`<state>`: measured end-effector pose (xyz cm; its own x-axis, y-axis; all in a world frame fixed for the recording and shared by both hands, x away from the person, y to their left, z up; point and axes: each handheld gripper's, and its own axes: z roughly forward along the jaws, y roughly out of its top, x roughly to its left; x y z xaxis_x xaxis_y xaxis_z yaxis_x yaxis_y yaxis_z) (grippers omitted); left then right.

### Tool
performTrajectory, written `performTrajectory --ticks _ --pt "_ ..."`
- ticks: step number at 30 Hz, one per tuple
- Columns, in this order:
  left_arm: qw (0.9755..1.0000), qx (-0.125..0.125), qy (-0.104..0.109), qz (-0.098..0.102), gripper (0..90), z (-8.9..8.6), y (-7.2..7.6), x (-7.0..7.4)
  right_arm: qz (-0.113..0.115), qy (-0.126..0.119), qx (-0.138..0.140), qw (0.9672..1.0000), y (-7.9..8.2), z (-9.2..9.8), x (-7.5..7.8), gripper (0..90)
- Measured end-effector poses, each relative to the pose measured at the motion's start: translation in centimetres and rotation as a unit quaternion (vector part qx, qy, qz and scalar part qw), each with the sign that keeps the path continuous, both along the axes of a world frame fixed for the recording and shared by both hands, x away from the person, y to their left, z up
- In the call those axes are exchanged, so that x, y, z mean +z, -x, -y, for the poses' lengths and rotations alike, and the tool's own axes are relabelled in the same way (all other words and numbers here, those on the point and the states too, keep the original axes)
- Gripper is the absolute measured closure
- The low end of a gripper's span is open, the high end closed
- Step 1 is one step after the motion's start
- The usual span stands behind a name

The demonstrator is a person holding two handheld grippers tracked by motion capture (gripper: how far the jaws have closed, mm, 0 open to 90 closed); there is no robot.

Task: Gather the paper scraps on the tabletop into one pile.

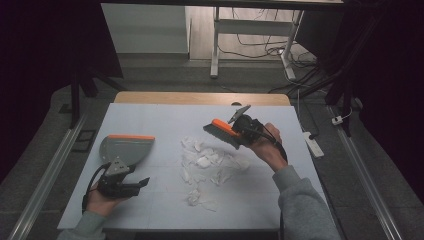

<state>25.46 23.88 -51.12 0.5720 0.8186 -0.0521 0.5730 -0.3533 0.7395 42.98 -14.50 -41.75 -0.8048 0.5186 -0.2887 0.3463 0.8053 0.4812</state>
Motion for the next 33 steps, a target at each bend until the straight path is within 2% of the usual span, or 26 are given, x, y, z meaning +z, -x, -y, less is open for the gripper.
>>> performTrajectory --ticks 5,9,16,22,26,31,33 --pt "1.0000 0.001 0.000 0.001 30.9 0.0 0.0 0.0 0.008 -0.002 0.001 1.0000 -0.5 -1.0 0.5 68.0" --pt "1.0000 0.002 0.001 0.001 30.9 -0.1 0.0 0.0 0.011 0.006 0.005 0.9999 -1.2 -2.5 0.2 68.0" --pt "1.0000 0.001 0.000 0.002 30.9 -0.2 0.0 0.0 0.013 0.033 0.028 0.9990 -2.9 -6.8 -1.2 68.0" --pt "1.0000 0.003 0.004 0.002 30.9 -0.4 0.0 0.0 0.028 0.075 0.052 0.9955 -3.8 -10.4 -2.8 68.0" --pt "1.0000 0.001 0.005 0.000 30.9 -0.3 0.0 -0.1 0.033 0.087 0.054 0.9942 -4.5 -11.5 -3.5 68.0" --pt "1.0000 0.001 0.005 -0.001 31.0 -0.4 0.0 -0.1 0.030 0.118 0.069 0.9901 -5.1 -12.1 -4.5 68.1" --pt "1.0000 0.003 0.005 -0.001 31.0 -0.5 0.0 -0.2 0.021 0.114 0.076 0.9904 -4.9 -12.3 -4.6 68.1"
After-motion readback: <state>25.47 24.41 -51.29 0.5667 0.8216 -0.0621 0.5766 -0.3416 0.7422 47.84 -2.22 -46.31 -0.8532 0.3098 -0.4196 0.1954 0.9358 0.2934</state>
